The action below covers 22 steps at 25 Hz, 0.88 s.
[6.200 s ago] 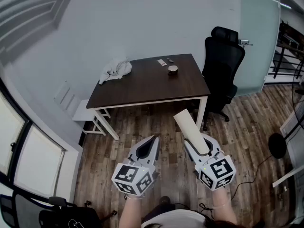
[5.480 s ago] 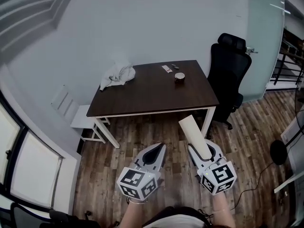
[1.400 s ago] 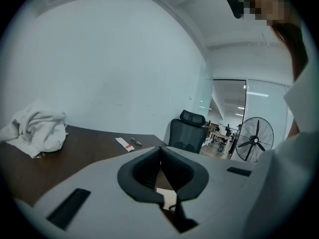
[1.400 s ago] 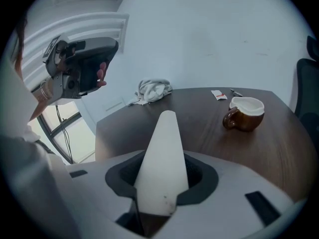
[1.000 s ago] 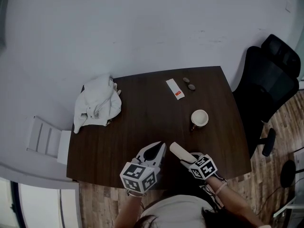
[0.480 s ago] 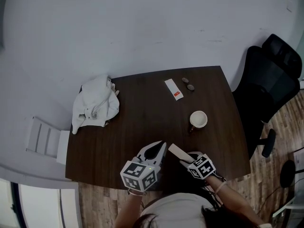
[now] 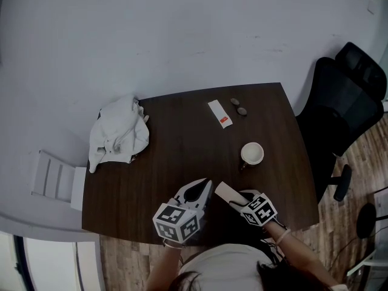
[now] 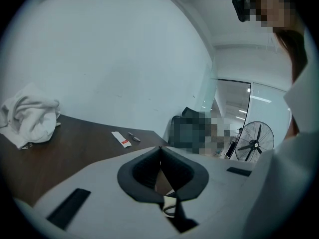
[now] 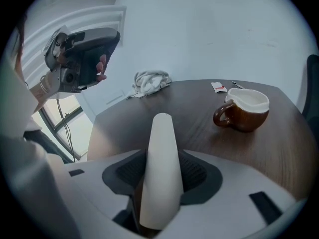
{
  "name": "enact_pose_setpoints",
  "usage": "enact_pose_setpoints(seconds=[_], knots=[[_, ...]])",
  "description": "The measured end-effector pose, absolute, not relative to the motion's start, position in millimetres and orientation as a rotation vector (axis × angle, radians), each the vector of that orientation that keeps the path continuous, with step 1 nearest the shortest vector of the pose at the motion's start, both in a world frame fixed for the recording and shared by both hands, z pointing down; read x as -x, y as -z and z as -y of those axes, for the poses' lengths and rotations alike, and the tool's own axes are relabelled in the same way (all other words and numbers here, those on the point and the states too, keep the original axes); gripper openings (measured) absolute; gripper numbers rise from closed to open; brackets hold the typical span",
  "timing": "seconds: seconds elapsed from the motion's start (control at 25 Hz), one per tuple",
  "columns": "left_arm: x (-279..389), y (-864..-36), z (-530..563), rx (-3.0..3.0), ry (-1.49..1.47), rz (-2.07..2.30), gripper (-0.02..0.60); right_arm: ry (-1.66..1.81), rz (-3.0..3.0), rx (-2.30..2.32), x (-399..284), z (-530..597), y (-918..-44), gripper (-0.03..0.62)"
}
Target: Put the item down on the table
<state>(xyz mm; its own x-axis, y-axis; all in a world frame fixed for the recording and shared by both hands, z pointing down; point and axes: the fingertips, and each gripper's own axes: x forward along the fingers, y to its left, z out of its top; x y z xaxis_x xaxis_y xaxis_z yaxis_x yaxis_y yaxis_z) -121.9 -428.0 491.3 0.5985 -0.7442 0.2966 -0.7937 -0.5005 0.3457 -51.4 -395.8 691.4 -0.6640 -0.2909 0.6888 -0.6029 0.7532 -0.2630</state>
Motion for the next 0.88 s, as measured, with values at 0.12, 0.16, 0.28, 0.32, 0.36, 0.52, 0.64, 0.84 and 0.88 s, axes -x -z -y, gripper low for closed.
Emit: enact_pose_setpoints(seconds=[0.12, 0.16, 0.28, 0.32, 0.36, 0.52, 0.64, 0.84, 0.88], knots=[[120, -495, 433, -2.377, -0.157, 1.217, 0.018, -0.620, 2.311, -0.671, 49, 401, -692, 0.218], [119, -496, 434, -2.375, -0.160, 1.214, 0.018, -0.619, 2.312, -0.671, 48, 403, -692, 0.219], [117, -499, 437, -2.368, -0.168, 1.207, 0.018, -0.619, 2.311, -0.672, 46, 406, -693, 0.224], [117, -500, 437, -2.367, -0.170, 1.205, 0.018, -0.615, 2.311, -0.675, 45, 407, -693, 0.229], [116, -501, 438, -2.367, -0.171, 1.203, 0.018, -0.611, 2.311, -0.678, 44, 409, -694, 0.233], [114, -505, 439, -2.364, -0.181, 1.198, 0.018, -0.597, 2.311, -0.697, 41, 415, -695, 0.238], [112, -506, 440, -2.360, -0.183, 1.190, 0.018, -0.574, 2.306, -0.706, 38, 419, -695, 0.203], [112, -508, 443, -2.362, -0.189, 1.182, 0.018, -0.607, 2.314, -0.690, 39, 421, -697, 0.209], [112, -508, 444, -2.361, -0.190, 1.183, 0.018, -0.612, 2.314, -0.692, 39, 421, -697, 0.210]])
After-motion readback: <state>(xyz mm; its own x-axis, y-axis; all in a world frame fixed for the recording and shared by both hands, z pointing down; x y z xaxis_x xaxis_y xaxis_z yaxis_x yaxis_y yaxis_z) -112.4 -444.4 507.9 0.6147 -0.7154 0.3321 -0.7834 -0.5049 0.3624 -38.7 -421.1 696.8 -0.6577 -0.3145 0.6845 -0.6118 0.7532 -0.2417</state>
